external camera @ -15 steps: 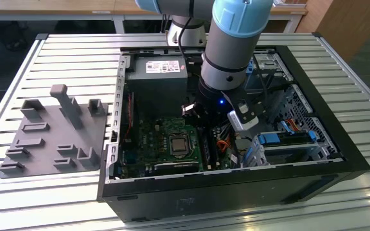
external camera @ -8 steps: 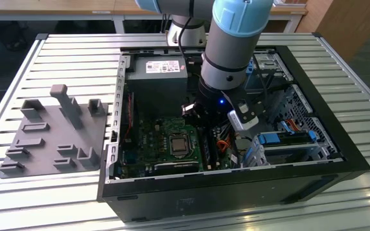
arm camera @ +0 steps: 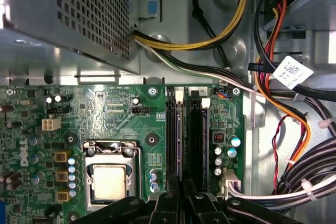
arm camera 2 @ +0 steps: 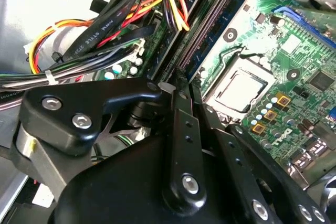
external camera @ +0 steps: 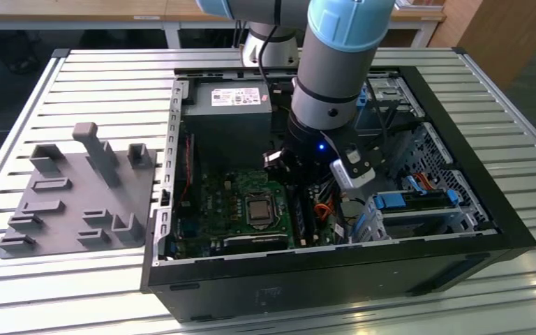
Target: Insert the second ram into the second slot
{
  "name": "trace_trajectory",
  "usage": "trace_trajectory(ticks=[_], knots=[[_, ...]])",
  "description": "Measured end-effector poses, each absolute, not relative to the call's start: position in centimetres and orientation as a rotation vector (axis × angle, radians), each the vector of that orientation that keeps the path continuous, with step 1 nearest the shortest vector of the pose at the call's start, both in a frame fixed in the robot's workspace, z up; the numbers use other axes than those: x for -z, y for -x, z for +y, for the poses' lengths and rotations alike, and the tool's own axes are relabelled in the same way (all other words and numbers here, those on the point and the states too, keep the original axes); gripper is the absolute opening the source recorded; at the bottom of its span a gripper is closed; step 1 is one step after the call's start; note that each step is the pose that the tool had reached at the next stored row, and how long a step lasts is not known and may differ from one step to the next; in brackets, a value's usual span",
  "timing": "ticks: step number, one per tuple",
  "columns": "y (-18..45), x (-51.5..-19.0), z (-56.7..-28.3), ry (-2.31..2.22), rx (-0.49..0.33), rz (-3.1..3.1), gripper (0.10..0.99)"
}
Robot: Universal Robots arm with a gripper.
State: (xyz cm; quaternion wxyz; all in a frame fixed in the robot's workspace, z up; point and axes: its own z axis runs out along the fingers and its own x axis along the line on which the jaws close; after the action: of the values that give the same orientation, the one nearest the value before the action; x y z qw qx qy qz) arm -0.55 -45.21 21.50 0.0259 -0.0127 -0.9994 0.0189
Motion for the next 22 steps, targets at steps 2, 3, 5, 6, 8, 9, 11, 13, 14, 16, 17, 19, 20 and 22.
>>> trace_trajectory(ticks=[2, 3, 5, 6, 8, 9, 11, 13, 14, 16, 17, 19, 20, 22], knots=[[0.55, -21.53, -45.16, 0.039, -0.06, -3.089, 0.137], [0.55, -21.55, -45.15, 0.039, -0.06, -3.089, 0.137], [0.55, -21.66, -45.14, 0.039, -0.06, -3.088, 0.137], [0.55, -21.72, -45.13, 0.039, -0.06, -3.088, 0.137], [0.55, -21.89, -45.13, 0.039, -0.06, -3.088, 0.137], [0.55, -21.96, -45.13, 0.039, -0.06, -3.088, 0.137], [0.55, -22.02, -45.13, 0.039, -0.059, -3.088, 0.137], [0.55, -22.02, -45.13, 0.039, -0.059, -3.088, 0.137], [0.55, -22.03, -45.13, 0.039, -0.06, -3.088, 0.137], [0.55, -22.03, -45.13, 0.039, -0.059, -3.088, 0.137], [0.55, -22.04, -45.14, 0.039, -0.058, -3.088, 0.137], [0.56, -22.06, -45.14, 0.038, -0.048, -3.088, 0.137], [0.55, -22.09, -45.13, 0.038, -0.042, -3.088, 0.137], [0.54, -22.09, -45.13, 0.038, -0.035, -3.088, 0.137]])
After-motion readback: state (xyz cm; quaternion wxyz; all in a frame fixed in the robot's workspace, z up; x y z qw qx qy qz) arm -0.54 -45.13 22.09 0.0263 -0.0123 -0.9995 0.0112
